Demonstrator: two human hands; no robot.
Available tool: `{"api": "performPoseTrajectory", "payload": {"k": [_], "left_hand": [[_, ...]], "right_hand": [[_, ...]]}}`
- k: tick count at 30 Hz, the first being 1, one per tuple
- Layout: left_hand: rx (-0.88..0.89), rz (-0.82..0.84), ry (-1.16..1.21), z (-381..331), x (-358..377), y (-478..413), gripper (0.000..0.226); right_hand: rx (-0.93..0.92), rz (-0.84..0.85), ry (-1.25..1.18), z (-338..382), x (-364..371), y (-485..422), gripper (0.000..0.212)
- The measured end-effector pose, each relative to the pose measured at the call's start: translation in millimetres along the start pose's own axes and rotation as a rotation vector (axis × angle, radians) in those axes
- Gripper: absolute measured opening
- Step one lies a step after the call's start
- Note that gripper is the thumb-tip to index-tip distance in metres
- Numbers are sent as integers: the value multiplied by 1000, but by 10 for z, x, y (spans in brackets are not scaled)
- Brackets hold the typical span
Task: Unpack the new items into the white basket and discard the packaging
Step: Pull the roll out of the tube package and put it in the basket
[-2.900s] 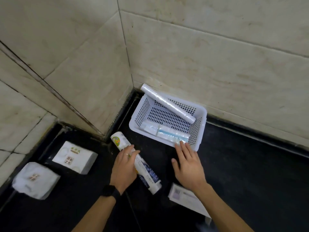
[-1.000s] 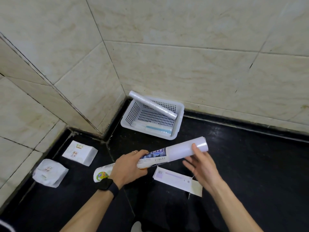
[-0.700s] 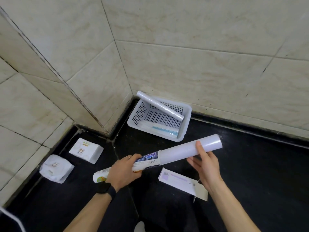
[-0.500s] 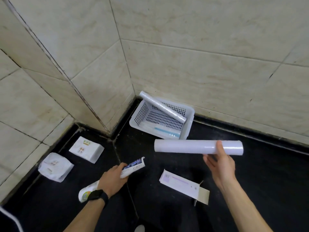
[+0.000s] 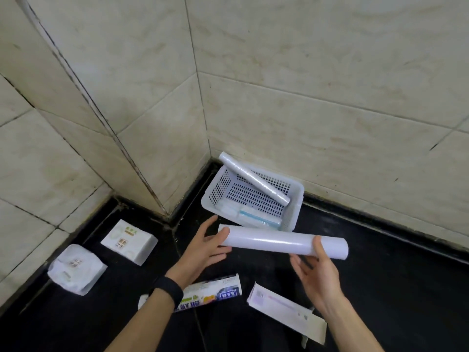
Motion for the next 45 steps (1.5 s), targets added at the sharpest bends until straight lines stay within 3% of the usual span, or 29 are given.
{"api": "performPoseTrajectory", "payload": {"k": [3, 6, 10, 13, 16, 23, 28, 32, 42, 45], "left_hand": [[2, -81, 118, -221, -123, -183, 33], [19, -155, 197, -472, -406, -453, 27], [101, -209, 104, -978, -853, -883, 34], [140, -256, -13, -1262, -1111, -1210, 34], [139, -254, -69, -1391, -1217, -1515, 16], [86, -129, -188, -1257, -978, -2170, 20], [98, -199, -269, -1144, -922, -2533, 20], [140, -300, -539, -1132, -779, -2638, 37], [207, -382, -622, -1058, -541, -2771, 48], [179, -399, -584, -1085, -545, -2680, 78]], "right_hand": [[21, 98, 46, -61, 330, -135, 46], [-69, 195, 335, 20, 636, -327, 51], [-332, -27, 1022, 202, 602, -829, 84], [-345, -94, 1214, 168, 570, -1179, 88], [-322, -80, 1184, 68, 598, -1367, 82], [-382, -21, 1146, -45, 608, -1359, 85], [-406, 0, 1149, -42, 582, -1435, 85], [-404, -9, 1157, -62, 584, -1446, 82], [-374, -53, 1148, -99, 548, -1449, 81], [-362, -80, 1177, -74, 561, -1407, 79]]}}
Point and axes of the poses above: each hand's wrist, its own y-axis away from the middle knuckle, its own x-axis out of the palm, z = x × y, the point moved 10 cm from there along -y, towards the middle knuckle, and after that the axes turned 9 degrees about -y, right-handed, at the moved point
